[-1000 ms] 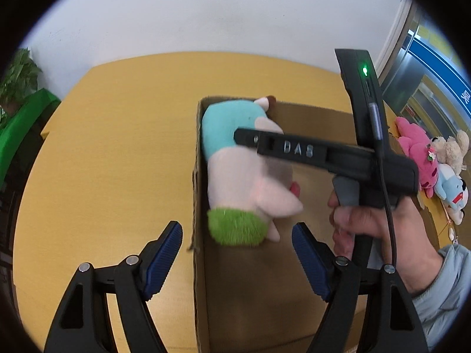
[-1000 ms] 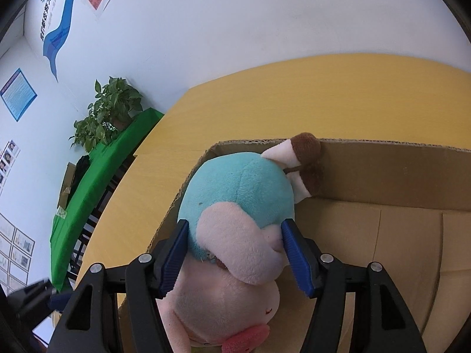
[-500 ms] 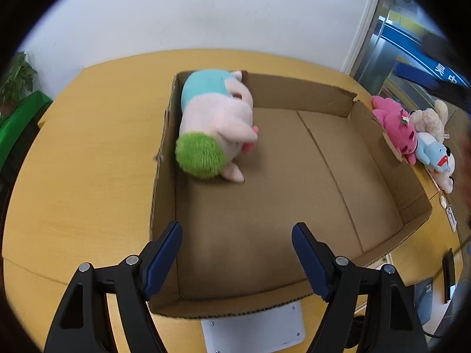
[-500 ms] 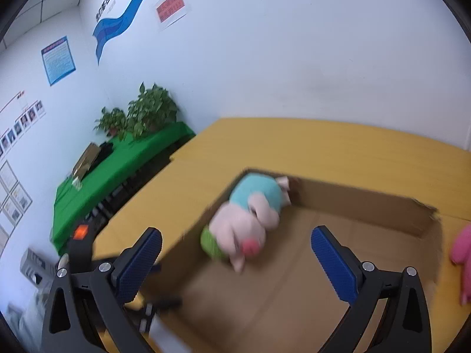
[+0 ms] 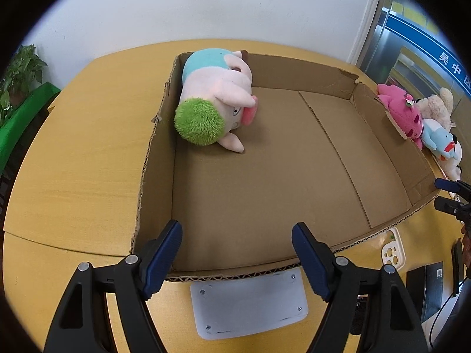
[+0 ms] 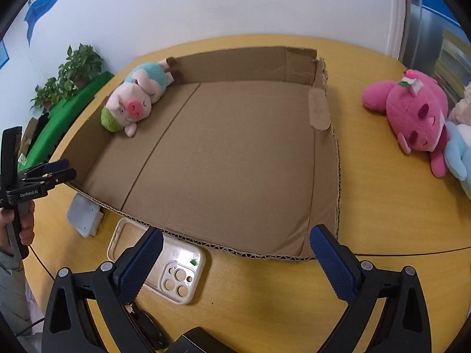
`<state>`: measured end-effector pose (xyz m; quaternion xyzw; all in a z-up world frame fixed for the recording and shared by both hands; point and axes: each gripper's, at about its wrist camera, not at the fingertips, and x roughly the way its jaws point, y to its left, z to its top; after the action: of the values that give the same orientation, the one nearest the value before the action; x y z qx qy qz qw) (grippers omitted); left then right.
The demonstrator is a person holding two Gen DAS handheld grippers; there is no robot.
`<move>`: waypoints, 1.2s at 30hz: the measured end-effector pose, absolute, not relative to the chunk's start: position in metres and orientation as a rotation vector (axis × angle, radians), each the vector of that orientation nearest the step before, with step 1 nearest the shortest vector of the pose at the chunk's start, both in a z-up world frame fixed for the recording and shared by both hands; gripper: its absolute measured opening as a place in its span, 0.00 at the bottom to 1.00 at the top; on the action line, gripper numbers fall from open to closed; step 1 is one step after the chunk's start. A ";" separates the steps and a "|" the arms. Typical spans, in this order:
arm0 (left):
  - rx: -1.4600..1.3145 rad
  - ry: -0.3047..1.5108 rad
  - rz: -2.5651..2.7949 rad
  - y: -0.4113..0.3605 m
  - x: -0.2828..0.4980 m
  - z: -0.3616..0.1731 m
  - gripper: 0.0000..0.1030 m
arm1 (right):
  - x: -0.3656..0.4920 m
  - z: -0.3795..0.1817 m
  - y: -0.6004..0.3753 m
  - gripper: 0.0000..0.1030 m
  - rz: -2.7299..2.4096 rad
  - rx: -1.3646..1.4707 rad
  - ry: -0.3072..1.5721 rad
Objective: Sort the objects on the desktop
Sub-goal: 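Lower the plush pig into the cardboard box and open both tools, then close the right tool on the black UGREEN box while the left tool approaches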
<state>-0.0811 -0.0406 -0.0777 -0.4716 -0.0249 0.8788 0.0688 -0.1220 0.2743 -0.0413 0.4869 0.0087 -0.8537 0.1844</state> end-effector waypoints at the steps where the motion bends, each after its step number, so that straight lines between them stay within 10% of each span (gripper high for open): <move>1: -1.420 -0.067 2.651 -0.040 -0.080 -0.078 0.75 | -0.119 -0.041 0.276 0.98 -2.406 1.367 0.022; 16: -1.160 0.035 2.829 -0.018 -0.016 -0.024 0.75 | -0.028 0.016 0.315 1.00 -2.536 1.017 -0.063; 36: -1.268 0.088 2.152 0.185 0.010 -0.084 0.76 | 0.050 -0.084 0.301 0.99 -2.313 1.207 0.131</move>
<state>0.0104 0.1847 -0.0842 -0.4815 0.0334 0.8169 0.3158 0.0497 0.3014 -0.0836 0.4461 0.0483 -0.8546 0.2616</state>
